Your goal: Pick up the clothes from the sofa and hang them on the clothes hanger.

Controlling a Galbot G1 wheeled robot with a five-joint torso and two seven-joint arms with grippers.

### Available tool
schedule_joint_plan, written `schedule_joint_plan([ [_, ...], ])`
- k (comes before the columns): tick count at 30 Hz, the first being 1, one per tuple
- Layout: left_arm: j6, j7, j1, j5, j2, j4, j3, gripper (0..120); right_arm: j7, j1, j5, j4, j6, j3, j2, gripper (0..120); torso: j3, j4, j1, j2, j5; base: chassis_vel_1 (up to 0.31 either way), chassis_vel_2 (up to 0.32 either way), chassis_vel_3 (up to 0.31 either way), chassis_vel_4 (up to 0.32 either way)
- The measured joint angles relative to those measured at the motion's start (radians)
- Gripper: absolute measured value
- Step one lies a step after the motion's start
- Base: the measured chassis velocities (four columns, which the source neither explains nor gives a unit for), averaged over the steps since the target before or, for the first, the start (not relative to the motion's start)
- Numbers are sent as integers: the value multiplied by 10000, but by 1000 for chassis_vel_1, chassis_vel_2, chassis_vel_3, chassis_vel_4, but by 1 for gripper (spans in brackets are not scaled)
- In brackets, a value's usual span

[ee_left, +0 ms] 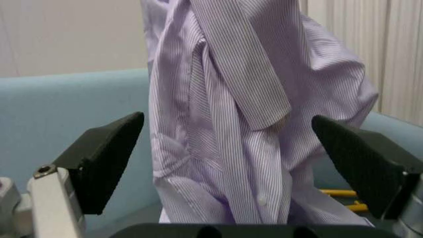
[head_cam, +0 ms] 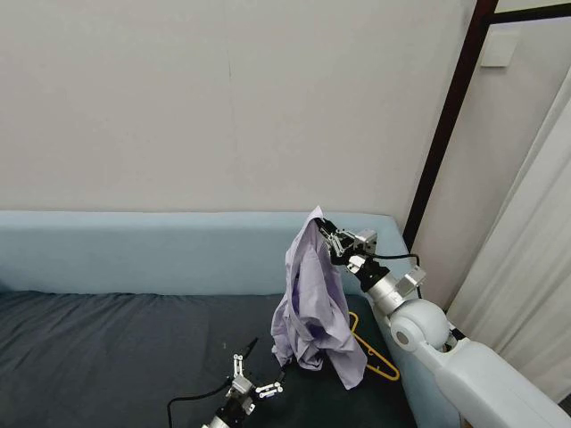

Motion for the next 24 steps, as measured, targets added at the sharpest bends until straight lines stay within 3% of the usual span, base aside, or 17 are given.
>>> schedule_joint_plan([
  [9, 29, 82, -893, 1126, 180, 745, 290, 97, 31, -28, -29, -79, -40, 145, 140, 0, 0, 0, 0, 1, 0, 0, 0, 0, 0],
  [14, 49, -403, -1109, 1759, 26, 1157, 534, 94, 37, -63, -90, -129, -53, 251, 321, 0, 0, 2, 0, 2, -2, 0, 0, 0, 0],
  [24, 216, -425, -1127, 2049, -427, 1436, 298, 62, 100, -143, -90, -129, -63, 330, 261, 0, 0, 1, -2, 1, 0, 0, 0, 0, 0],
])
